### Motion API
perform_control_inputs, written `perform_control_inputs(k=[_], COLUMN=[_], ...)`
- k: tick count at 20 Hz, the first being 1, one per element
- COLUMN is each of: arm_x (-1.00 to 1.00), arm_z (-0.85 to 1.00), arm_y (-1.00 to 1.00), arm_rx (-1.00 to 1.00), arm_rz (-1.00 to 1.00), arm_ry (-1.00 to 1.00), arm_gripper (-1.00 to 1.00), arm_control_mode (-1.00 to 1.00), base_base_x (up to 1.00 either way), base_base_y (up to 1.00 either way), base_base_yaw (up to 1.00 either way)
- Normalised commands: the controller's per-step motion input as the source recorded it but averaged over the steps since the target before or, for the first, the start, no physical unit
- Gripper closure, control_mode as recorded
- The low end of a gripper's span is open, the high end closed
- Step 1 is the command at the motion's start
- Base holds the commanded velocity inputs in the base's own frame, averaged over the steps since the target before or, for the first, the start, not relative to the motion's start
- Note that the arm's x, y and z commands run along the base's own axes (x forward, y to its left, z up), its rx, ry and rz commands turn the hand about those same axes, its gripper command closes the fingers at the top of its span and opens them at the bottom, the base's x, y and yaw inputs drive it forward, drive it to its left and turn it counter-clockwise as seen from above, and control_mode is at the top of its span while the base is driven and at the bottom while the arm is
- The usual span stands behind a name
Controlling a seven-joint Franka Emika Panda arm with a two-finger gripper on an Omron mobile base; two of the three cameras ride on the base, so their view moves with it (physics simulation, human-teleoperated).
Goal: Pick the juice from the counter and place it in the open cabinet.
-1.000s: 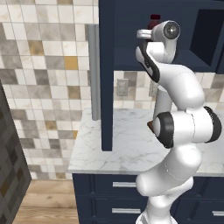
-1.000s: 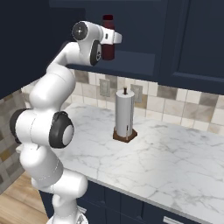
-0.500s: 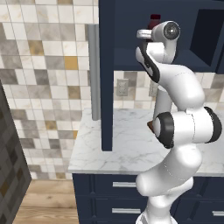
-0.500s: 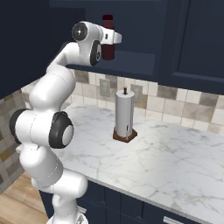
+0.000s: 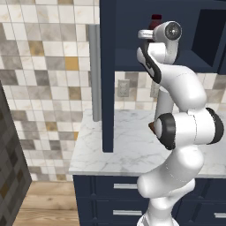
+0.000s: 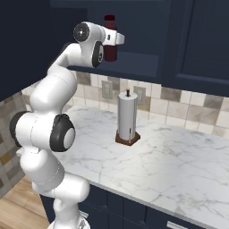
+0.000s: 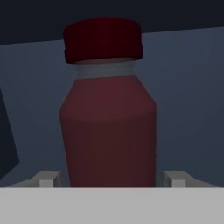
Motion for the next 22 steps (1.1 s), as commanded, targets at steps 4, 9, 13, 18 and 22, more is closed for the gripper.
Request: perform_control_inputs(k=[4, 9, 13, 18, 22], arm_x=[0.00, -0.08, -0.44, -0.35, -0.58], arm_z=[0.00, 0.01, 0.28, 0.38, 0.24], arm_y=[0.00, 0.00, 0.00, 0.00, 0.00], arm_rx=[0.00, 0.00, 0.00, 0.00, 0.00], arm_rz=[0.00, 0.00, 0.00, 0.00, 0.00], arm_ry=[0.00, 0.00, -0.01, -0.01, 0.02], arm_gripper=[-1.00, -1.00, -1.00, -1.00, -1.00], arm_control_mode=[-1.00, -1.00, -1.00, -1.00, -1.00], base_base_x=[0.00, 0.00, 0.00, 0.00, 0.00], base_base_y=[0.00, 0.00, 0.00, 0.00, 0.00], base_base_yaw=[0.00, 0.00, 0.00, 0.00, 0.00])
